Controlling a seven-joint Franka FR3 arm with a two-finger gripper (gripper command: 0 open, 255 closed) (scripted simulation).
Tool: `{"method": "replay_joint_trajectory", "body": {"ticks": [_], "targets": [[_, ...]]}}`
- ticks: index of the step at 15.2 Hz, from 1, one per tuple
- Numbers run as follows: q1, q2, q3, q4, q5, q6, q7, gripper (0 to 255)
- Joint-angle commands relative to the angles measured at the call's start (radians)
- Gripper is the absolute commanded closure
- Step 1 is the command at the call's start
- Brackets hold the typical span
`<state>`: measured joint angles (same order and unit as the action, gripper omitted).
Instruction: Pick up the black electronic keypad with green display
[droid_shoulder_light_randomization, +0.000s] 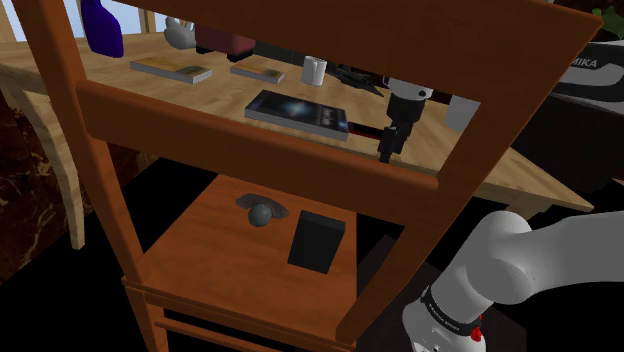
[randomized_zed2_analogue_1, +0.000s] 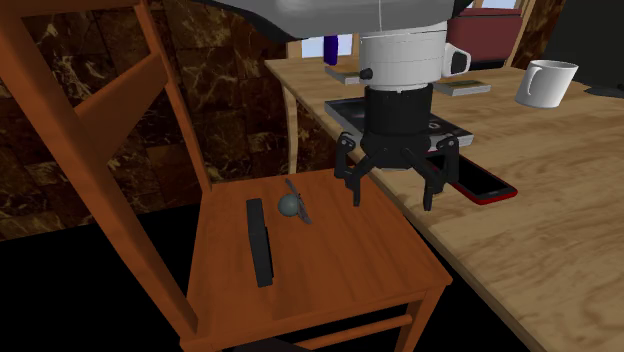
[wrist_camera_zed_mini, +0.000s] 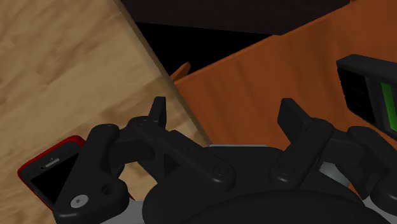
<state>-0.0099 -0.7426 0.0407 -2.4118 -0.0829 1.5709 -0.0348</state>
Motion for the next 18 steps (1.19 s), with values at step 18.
{"method": "replay_joint_trajectory", "body": {"ticks": [18], "targets": [[0.362,0.036,0.177,-0.181,0.234,0.310,0.390,0]]}}
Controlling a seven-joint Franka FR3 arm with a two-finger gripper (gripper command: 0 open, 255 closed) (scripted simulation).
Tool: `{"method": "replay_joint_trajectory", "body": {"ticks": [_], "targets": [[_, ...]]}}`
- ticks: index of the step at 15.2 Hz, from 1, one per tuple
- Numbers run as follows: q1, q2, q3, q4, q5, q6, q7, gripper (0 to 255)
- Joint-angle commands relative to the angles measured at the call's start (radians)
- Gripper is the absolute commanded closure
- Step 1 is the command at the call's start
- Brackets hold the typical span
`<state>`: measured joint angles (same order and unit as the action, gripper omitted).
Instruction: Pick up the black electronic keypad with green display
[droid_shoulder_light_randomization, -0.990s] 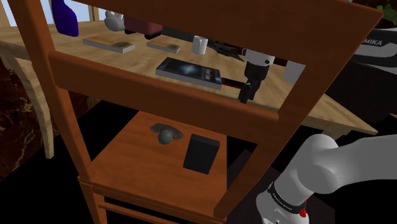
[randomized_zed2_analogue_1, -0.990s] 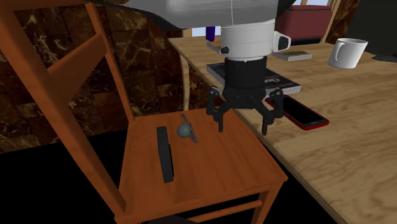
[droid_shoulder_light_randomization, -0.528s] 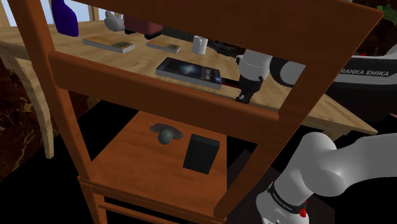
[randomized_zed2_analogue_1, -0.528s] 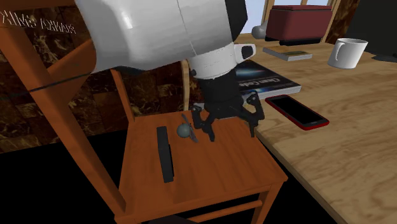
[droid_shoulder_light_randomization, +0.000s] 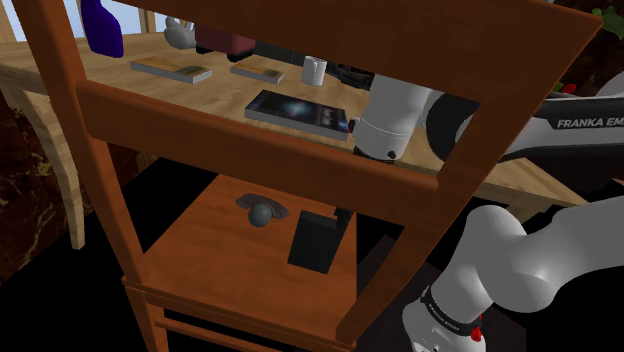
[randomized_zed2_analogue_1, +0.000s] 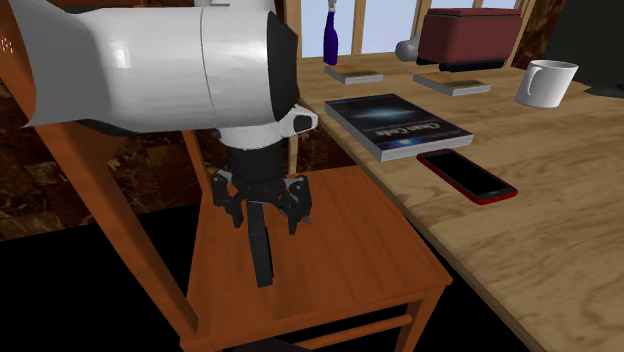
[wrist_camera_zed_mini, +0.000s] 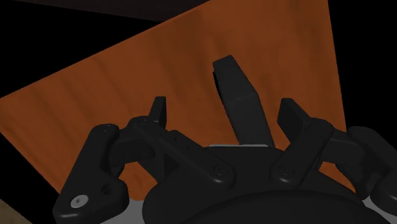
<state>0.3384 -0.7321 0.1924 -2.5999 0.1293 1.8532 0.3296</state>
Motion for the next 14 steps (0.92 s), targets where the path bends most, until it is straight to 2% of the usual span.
{"method": "replay_joint_trajectory", "body": {"ticks": [1,8,10,11,14], "targets": [[0.017,0.028,0.030,0.007,0.025,0.033,0.030,0],[0.021,0.055,0.045,-0.078,0.037,0.145,0.028,0],[0.021,0.055,0.045,-0.078,0.037,0.145,0.028,0],[0.021,0.052,0.044,-0.080,0.037,0.143,0.027,255],[0.021,0.052,0.043,-0.080,0.037,0.143,0.027,255]]}}
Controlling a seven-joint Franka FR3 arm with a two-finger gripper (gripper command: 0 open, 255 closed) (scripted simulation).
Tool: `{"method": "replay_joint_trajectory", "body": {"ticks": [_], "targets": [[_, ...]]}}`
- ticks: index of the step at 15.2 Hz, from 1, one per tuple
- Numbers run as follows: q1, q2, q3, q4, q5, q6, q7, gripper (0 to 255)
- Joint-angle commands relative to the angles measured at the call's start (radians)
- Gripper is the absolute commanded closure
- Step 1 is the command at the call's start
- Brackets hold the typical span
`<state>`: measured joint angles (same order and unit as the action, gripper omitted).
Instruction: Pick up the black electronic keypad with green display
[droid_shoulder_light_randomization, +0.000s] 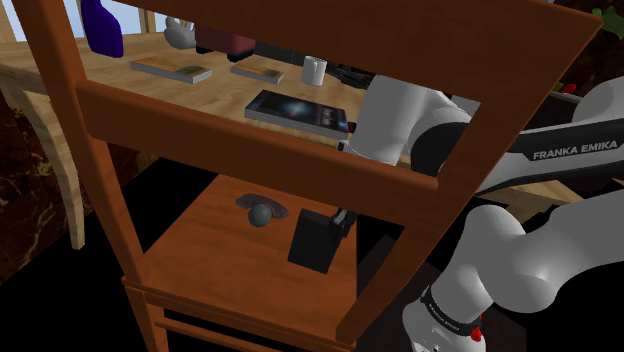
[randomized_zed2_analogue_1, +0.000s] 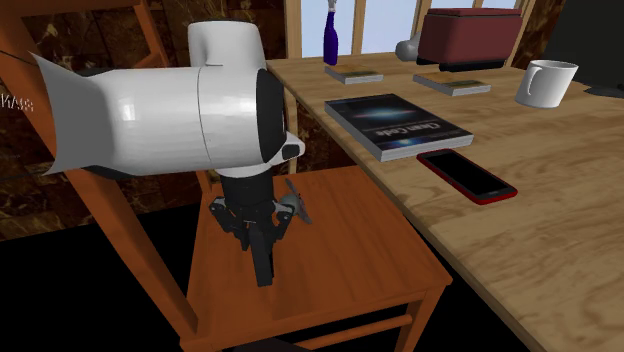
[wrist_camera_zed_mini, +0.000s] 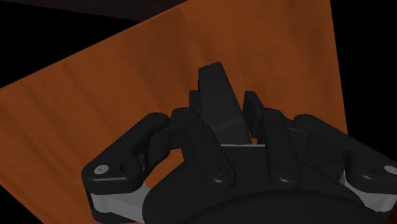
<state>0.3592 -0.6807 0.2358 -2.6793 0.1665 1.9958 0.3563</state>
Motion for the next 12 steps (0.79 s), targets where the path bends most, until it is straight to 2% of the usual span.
{"method": "replay_joint_trajectory", "body": {"ticks": [1,6,12], "targets": [[0.000,0.000,0.000,-0.001,0.000,0.000,0.000,255],[0.000,0.004,0.001,0.001,0.000,0.003,0.001,255],[-0.003,-0.019,-0.011,0.068,-0.009,-0.087,0.002,255]]}}
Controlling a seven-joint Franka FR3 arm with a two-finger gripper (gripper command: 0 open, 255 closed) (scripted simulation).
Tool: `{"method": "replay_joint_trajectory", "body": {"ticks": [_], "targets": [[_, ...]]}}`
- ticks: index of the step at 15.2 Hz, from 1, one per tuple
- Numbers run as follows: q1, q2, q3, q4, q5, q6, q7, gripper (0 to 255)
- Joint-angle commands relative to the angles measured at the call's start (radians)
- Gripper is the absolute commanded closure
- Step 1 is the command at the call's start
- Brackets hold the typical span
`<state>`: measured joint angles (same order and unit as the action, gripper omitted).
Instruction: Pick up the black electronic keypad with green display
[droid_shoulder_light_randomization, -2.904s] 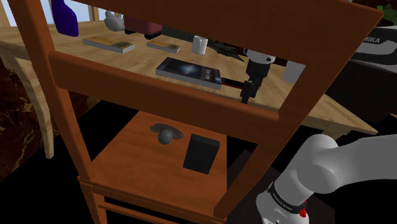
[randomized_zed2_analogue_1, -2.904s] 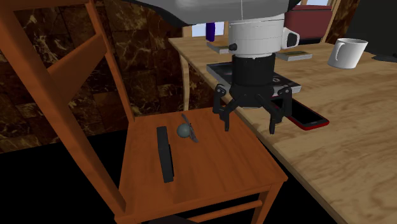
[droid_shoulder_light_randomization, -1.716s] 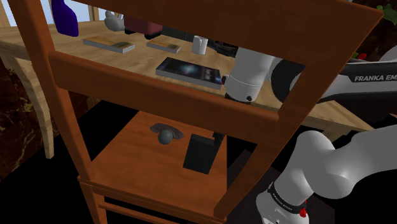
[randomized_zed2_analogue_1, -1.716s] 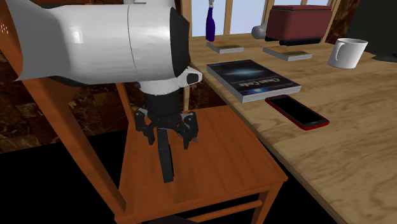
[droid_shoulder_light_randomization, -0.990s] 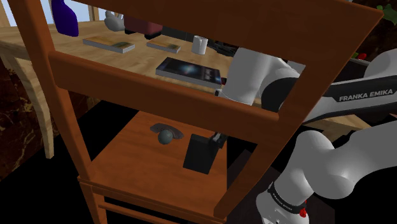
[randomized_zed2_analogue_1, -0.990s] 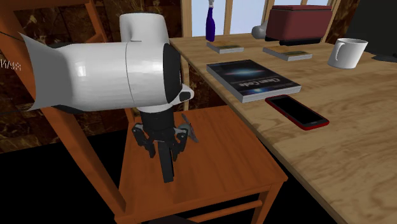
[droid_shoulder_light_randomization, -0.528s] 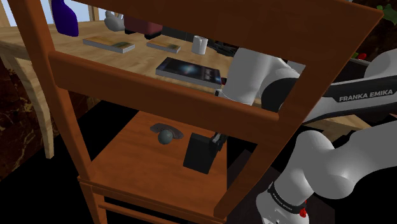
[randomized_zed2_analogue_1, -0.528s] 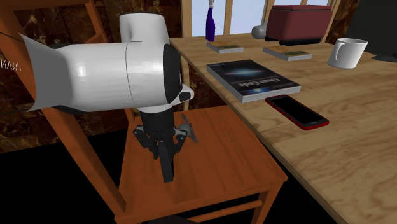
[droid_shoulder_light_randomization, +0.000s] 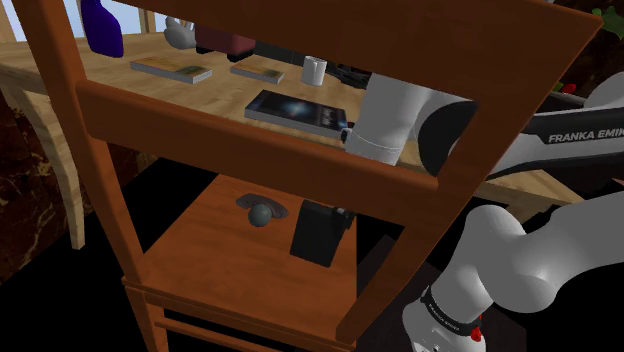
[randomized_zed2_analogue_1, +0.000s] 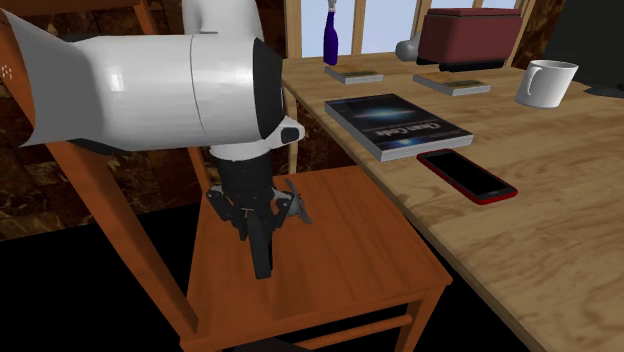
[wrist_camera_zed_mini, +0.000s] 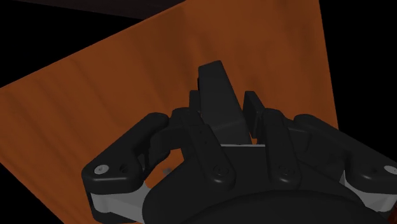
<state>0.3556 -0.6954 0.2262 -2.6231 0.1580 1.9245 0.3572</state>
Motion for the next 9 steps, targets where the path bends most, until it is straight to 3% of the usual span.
{"method": "replay_joint_trajectory", "body": {"ticks": [1,9], "targets": [[0.000,-0.007,-0.003,0.024,-0.003,-0.030,0.002,255],[-0.005,-0.018,-0.017,0.124,-0.015,-0.142,0.004,255]]}}
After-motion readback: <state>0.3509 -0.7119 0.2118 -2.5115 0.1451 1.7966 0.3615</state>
